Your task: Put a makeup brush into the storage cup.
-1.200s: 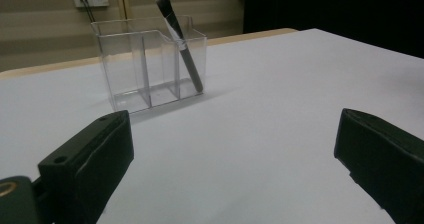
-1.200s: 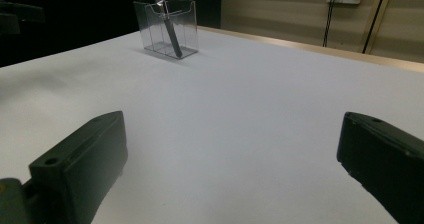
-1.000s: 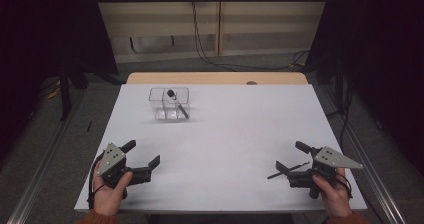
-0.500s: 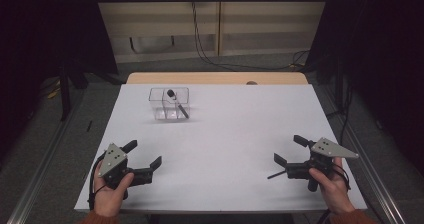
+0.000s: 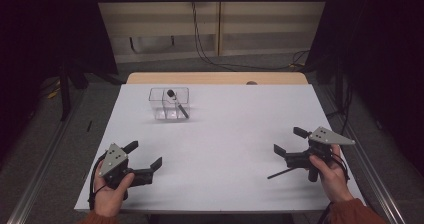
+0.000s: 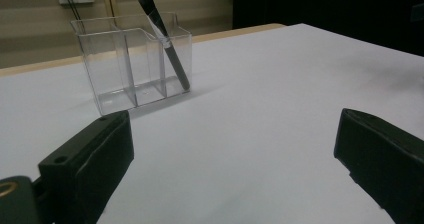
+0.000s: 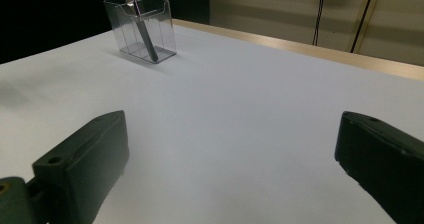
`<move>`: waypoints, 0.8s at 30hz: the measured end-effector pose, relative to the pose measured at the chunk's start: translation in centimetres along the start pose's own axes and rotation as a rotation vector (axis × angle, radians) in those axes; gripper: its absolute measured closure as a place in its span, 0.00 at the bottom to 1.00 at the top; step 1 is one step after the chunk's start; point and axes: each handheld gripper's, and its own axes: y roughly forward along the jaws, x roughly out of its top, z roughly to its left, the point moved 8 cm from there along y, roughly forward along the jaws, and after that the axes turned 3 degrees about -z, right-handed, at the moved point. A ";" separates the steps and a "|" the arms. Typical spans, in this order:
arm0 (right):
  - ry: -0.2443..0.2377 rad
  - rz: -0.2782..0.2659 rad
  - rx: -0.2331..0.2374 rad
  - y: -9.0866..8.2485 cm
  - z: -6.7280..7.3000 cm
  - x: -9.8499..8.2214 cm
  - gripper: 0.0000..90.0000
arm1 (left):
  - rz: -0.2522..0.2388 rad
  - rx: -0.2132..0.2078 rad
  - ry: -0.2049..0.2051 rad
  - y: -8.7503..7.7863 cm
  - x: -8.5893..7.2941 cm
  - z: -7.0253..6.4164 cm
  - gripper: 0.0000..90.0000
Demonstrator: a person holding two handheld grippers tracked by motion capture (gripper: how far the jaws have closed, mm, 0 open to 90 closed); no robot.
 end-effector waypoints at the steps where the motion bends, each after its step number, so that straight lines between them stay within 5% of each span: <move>1: -0.003 0.002 0.005 0.1 0.0 0.1 0.00 | 0.001 0.001 -0.001 0.0 0.0 0.0 0.03; 6: -0.004 0.099 0.072 0.4 0.2 0.0 0.00 | 0.014 0.000 0.004 0.1 -0.3 0.2 0.03; 11: -0.029 0.137 0.078 0.6 0.1 0.0 0.01 | 0.020 0.002 0.007 0.2 -0.3 0.3 0.03; 15: -0.030 0.230 0.131 0.6 0.2 -0.2 0.02 | 0.021 0.002 0.006 0.2 -0.4 0.3 0.03; 19: -0.062 0.282 0.127 0.8 0.0 -0.3 0.06 | 0.017 0.000 0.011 0.2 -0.3 0.2 0.03; 24: -0.091 0.425 0.144 1.0 -0.6 -1.2 0.06 | 0.018 -0.004 0.009 0.1 -0.3 0.2 0.03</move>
